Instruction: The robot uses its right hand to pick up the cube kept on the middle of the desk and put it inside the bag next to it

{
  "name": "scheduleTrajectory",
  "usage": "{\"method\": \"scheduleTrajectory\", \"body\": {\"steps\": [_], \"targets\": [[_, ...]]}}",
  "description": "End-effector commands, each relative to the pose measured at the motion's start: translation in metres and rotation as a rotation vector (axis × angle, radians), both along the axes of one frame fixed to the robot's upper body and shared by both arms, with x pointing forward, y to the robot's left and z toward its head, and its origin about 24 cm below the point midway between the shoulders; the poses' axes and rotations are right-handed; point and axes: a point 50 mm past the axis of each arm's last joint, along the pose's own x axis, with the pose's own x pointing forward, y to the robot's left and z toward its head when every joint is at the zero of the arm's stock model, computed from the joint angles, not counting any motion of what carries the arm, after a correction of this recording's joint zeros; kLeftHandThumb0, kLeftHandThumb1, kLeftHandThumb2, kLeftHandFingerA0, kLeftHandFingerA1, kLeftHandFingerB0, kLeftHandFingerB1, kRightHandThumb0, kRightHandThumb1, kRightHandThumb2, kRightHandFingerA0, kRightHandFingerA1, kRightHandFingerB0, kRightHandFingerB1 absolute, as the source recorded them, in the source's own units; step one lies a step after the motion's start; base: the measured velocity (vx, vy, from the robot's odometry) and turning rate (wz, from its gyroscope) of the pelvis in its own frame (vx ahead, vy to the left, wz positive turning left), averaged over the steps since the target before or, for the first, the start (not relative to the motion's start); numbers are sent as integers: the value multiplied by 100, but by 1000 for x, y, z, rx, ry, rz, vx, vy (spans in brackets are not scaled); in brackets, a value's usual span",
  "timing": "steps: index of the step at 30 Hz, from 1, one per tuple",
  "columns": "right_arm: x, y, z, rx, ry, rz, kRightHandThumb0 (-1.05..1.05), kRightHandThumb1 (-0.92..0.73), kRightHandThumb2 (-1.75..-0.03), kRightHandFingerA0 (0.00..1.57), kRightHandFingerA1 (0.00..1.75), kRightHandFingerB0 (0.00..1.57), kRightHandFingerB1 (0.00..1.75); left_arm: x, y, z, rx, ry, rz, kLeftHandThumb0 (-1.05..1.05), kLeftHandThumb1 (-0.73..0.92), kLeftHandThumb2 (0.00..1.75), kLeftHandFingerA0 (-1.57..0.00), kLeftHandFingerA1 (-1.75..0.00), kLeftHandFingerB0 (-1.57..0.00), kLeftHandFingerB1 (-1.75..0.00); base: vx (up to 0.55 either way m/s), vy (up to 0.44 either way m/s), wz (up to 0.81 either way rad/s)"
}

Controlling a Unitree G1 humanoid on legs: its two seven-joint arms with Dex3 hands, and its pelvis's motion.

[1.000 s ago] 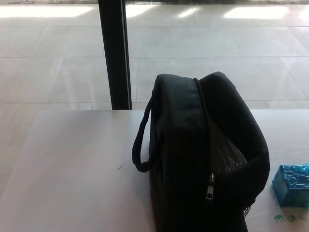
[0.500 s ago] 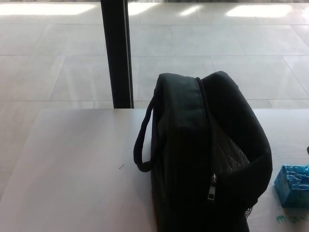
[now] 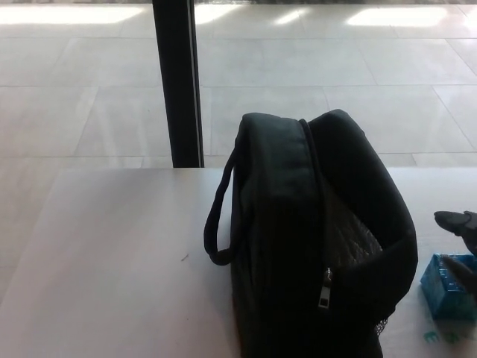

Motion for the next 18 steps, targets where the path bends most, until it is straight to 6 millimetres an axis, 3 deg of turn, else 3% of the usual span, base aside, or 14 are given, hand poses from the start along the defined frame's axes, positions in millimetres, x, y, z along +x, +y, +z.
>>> {"method": "scheduleTrajectory", "body": {"steps": [1,4,5,6,7,8,9,10,11,16,17,18], "targets": [[12,-13,2,-318,36,-80,-105,-75,-120,0,22,0,4,-1,2,2,3,19,-5,-58,52,90,-34,-62,-26,-54,0,0,0],[14,-12,-3,-358,29,-70,-105,-74,-120,0,25,0,3,-2,3,2,-2,21,2,-59,51,90,-33,-62,-27,-54,0,0,0],[15,-10,-5,-387,25,-50,-105,-92,-72,0,0,0,13,-1,4,3,-9,19,15,-58,52,89,-31,-62,-30,-56,0,0,0],[16,-10,-6,-391,25,-48,-105,-92,-72,0,0,0,13,-1,4,3,-10,19,16,-58,52,89,-31,-62,-30,-56,0,0,0],[16,-8,-5,-411,25,-35,-105,-71,-101,0,0,0,5,-1,3,3,-4,19,-4,-58,52,90,-31,-61,-28,-55,0,0,0],[17,-6,-3,-418,6,-24,-105,-92,-69,0,0,0,10,0,4,5,4,17,-6,-56,52,91,-33,-62,-25,-54,0,0,0],[18,-4,-3,-422,-6,-17,-105,-69,-100,0,0,0,9,0,5,5,1,13,-4,-55,52,91,-33,-62,-25,-54,0,0,0],[20,-1,1,-414,-27,-2,-103,-88,-83,0,0,0,13,1,5,5,2,15,-6,-54,51,91,-34,-63,-24,-54,0,0,0],[21,1,3,-411,-32,-1,-103,-68,-100,0,0,0,10,3,4,6,7,11,-8,-56,52,90,-33,-61,-27,-54,0,0,0],[21,7,2,-450,-15,39,-100,-70,-100,0,0,0,2,4,4,5,-1,6,4,-57,51,89,-33,-62,-29,-55,0,0,0],[20,8,0,-455,-15,42,-105,-88,-66,0,0,0,0,4,4,5,0,4,5,-57,51,90,-37,-65,-30,-56,0,0,0],[18,10,-5,-469,-12,53,-105,-87,-67,0,0,0,0,5,4,5,3,4,9,-54,51,91,-37,-65,-29,-55,0,0,0]]}}
